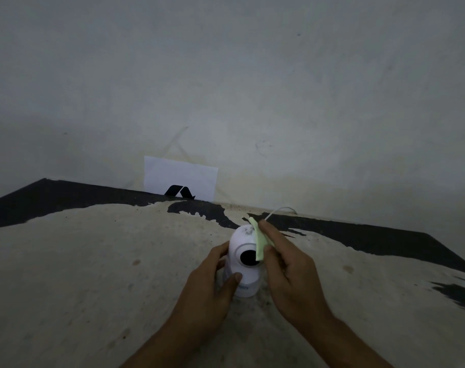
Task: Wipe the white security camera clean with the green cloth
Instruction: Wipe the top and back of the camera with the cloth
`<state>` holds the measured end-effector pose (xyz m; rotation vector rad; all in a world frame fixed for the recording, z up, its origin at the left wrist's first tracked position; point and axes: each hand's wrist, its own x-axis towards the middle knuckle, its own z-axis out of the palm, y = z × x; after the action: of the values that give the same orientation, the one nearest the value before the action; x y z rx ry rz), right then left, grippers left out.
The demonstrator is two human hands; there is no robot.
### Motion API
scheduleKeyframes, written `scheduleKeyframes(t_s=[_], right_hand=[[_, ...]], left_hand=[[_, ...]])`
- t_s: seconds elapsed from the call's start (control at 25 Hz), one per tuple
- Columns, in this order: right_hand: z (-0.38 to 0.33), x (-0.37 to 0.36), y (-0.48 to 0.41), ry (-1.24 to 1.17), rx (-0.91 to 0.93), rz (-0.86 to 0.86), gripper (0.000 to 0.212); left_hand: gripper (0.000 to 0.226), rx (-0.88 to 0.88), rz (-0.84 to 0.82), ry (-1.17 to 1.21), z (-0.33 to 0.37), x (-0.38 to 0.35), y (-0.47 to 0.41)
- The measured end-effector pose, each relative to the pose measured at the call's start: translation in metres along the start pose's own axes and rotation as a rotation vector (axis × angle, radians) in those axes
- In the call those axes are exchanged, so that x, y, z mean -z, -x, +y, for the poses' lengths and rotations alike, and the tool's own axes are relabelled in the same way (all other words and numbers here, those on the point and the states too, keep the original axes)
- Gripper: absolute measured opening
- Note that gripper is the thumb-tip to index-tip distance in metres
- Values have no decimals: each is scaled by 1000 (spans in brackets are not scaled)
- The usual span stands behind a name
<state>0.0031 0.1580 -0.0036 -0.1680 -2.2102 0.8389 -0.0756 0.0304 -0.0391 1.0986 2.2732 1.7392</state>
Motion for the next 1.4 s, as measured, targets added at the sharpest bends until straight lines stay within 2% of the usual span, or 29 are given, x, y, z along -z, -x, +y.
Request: scheduleKeyframes(t_s=[0.16, 0.32, 0.4, 0.48, 0.56, 0.64, 0.8, 0.88, 1.0, 1.2, 1.32, 1.4], right_hand=[[0, 4, -4, -87, -92, -27, 44], [9, 3, 4, 111, 204, 9, 42], [18, 1, 8, 315, 378, -27, 45], [20, 4, 2, 415, 452, -93, 45], [11, 7, -10, 350, 379, -171, 45], [2, 10, -23, 168, 191, -221, 41], [-6, 14, -41, -43, -119, -179, 21], [-10, 17, -43, -72, -147, -179, 27], [-18, 19, -31, 14, -20, -120, 25], [1, 7, 13, 116, 85, 80, 48], [13, -9, 25, 423, 346, 124, 47], [14, -15, 18, 580, 486, 30, 44]], left_hand=[[55, -2, 6, -7, 0, 0, -1], [54, 7, -5, -7, -2, 0, -2], [53, 6, -2, -25, -3, -1, -2], [54, 12, 3, -39, -4, -2, -2], [55, 21, -5, -25, -4, -1, -2], [56, 18, -4, -12, -3, -1, -2], [55, 14, 4, 5, -1, 1, 0], [55, 12, 0, 12, 0, 2, 0], [56, 21, -7, 24, 0, 1, 0], [57, 29, -10, 35, 0, 1, 0], [56, 33, -5, 31, 0, 0, 0], [55, 37, 2, -2, -2, 0, -2]])
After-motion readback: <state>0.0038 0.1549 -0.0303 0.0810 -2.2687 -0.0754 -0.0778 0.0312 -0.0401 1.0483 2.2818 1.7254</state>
